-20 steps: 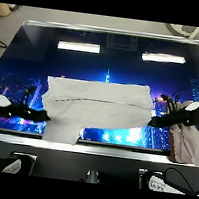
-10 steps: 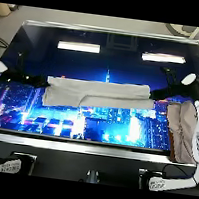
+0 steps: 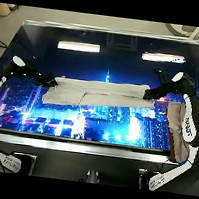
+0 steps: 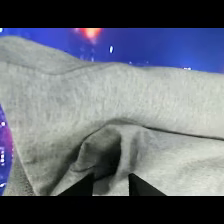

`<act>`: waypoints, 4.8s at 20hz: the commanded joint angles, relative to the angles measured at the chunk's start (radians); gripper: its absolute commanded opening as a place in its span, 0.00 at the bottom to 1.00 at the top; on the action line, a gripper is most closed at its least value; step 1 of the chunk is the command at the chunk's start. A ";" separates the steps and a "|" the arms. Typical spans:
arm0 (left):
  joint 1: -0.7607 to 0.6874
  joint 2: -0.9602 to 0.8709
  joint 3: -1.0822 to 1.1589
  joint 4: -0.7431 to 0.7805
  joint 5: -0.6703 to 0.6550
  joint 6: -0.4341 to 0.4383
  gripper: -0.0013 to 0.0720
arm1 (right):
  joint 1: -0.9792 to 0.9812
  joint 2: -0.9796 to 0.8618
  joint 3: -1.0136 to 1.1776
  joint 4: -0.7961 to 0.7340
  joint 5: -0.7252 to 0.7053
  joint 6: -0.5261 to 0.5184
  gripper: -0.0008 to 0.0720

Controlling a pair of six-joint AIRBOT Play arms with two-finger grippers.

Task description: Fold the shirts.

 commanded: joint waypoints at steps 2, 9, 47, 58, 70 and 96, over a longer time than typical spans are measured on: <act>0.023 0.026 0.078 -0.005 -0.121 0.047 0.45 | -0.067 0.033 0.055 0.068 0.067 -0.078 0.94; -0.071 0.195 0.093 -0.031 -0.073 0.063 0.45 | -0.146 -0.077 0.052 0.239 0.063 0.005 0.92; -0.153 0.335 0.068 -0.461 0.323 0.218 0.05 | 0.319 0.340 0.054 0.522 -0.099 0.085 0.04; 0.102 0.631 0.063 -0.443 0.135 0.219 0.06 | 0.570 -0.018 0.054 0.646 -0.242 0.014 0.96; 0.101 0.631 -0.058 -0.388 0.133 0.219 0.06 | 0.174 0.100 -0.208 0.324 -0.057 0.174 0.95; 0.101 0.629 -0.058 -0.388 0.120 0.220 0.06 | -0.478 0.332 0.263 0.479 0.378 0.128 0.04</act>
